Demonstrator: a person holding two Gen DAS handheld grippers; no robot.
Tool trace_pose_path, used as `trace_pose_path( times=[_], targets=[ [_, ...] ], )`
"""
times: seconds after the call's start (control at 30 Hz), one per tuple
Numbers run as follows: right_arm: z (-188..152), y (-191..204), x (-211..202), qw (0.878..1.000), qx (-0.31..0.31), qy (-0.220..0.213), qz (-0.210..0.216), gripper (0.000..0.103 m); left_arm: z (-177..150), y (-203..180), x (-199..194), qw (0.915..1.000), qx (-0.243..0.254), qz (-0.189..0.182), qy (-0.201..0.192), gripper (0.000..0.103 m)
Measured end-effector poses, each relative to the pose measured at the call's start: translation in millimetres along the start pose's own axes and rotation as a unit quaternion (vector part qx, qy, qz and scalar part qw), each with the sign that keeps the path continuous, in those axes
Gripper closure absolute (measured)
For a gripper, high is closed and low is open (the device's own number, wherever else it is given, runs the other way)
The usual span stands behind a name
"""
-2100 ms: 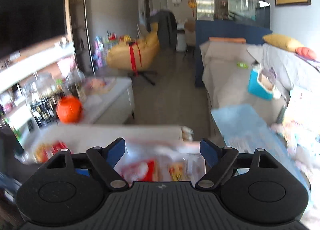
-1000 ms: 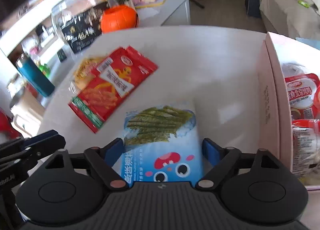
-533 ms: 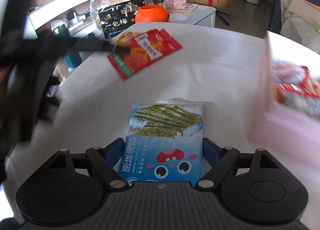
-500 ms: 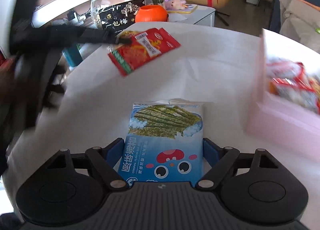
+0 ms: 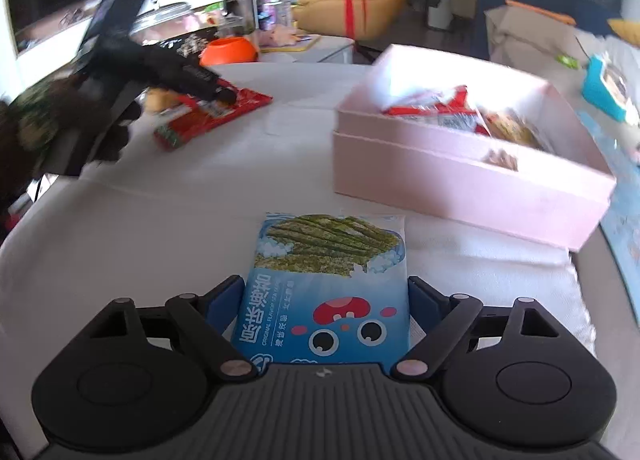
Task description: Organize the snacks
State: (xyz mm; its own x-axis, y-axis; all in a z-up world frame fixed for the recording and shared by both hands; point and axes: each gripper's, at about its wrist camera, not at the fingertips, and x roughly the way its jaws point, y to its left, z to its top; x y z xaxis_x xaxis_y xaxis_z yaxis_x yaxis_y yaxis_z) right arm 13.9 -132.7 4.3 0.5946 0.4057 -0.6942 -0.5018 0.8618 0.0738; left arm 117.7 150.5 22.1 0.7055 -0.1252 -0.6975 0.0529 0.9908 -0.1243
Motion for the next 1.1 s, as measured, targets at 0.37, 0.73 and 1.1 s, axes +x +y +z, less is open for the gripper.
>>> trace_pose_path(
  times=[0.37,0.73,1.1],
  targets=[
    [-3,4,11,1.000,-0.014,-0.012,-0.013,0.008,-51,-27,-49,0.9956,-0.027,-0.087,0.024,0.071],
    [-7,6,8,1.000,-0.012,-0.015,-0.013,0.007,26,49,-13,0.9889,-0.090,0.086,-0.082,0.071],
    [-6,6,9,1.000,-0.009,-0.014,-0.008,0.005,15,47,6,0.9956,-0.093,-0.006,0.001,0.071]
  ],
)
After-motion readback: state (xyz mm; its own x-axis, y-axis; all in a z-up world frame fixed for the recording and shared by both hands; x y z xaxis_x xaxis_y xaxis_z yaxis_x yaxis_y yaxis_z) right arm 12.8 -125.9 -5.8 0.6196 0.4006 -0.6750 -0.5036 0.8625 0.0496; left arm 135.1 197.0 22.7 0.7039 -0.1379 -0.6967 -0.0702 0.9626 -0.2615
